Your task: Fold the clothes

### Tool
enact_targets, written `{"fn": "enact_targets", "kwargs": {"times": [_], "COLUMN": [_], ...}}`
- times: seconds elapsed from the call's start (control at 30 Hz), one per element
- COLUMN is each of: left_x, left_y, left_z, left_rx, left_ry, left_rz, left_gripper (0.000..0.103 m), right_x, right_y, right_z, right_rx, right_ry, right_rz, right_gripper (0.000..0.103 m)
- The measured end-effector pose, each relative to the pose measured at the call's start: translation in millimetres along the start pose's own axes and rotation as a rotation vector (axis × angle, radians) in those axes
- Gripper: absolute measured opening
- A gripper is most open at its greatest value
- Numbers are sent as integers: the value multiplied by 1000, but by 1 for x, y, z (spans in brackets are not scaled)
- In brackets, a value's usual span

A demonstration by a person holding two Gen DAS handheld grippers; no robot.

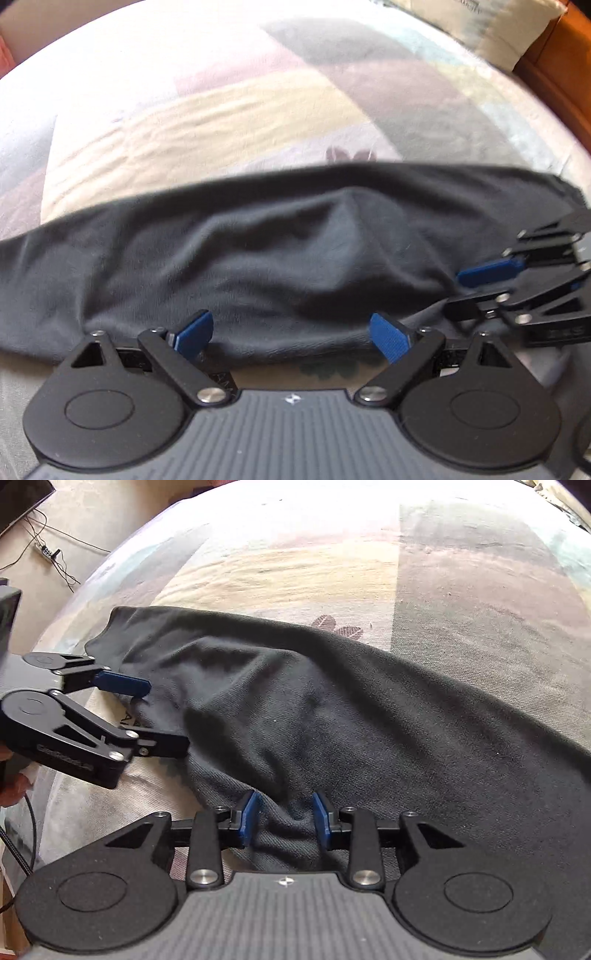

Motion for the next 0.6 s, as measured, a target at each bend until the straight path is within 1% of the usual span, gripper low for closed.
{"fn": "enact_targets", "kwargs": {"times": [0.13, 0.2, 0.3, 0.43, 0.5, 0.53, 0.6], "left_x": [6, 13, 30, 17, 10, 8, 16], "left_y": [-30, -35, -29, -13, -5, -5, -8], "left_z": [8, 15, 35, 84, 109, 121, 146], "left_rx": [-39, -13, 57, 178, 239, 240, 290], "left_ry": [33, 19, 8, 63, 92, 149, 202], "left_rz": [-4, 25, -55, -67, -71, -65, -77], "left_gripper": [92, 92, 92, 92, 92, 94, 94], "right_x": [2, 0, -3, -3, -3, -3, -3], "right_y": [-3, -1, -1, -4, -4, -4, -4], "right_z": [0, 2, 7, 11, 12, 12, 13], "right_rx": [6, 26, 74, 89, 91, 93, 101], "right_ry": [0, 0, 5, 10, 8, 6, 0], "right_rz": [1, 6, 8, 2, 3, 5, 8], "right_gripper": [46, 49, 59, 68, 70, 70, 70]}}
Point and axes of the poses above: each gripper's, at about its wrist camera, not at the fingertips, and x roughly against the way its jaws point, z to its left, y to its top, the point moved 5 cm from there along -x, roughly the way its jaws point, and after that the axes turned 8 degrees about z, right-handed, at the moved point
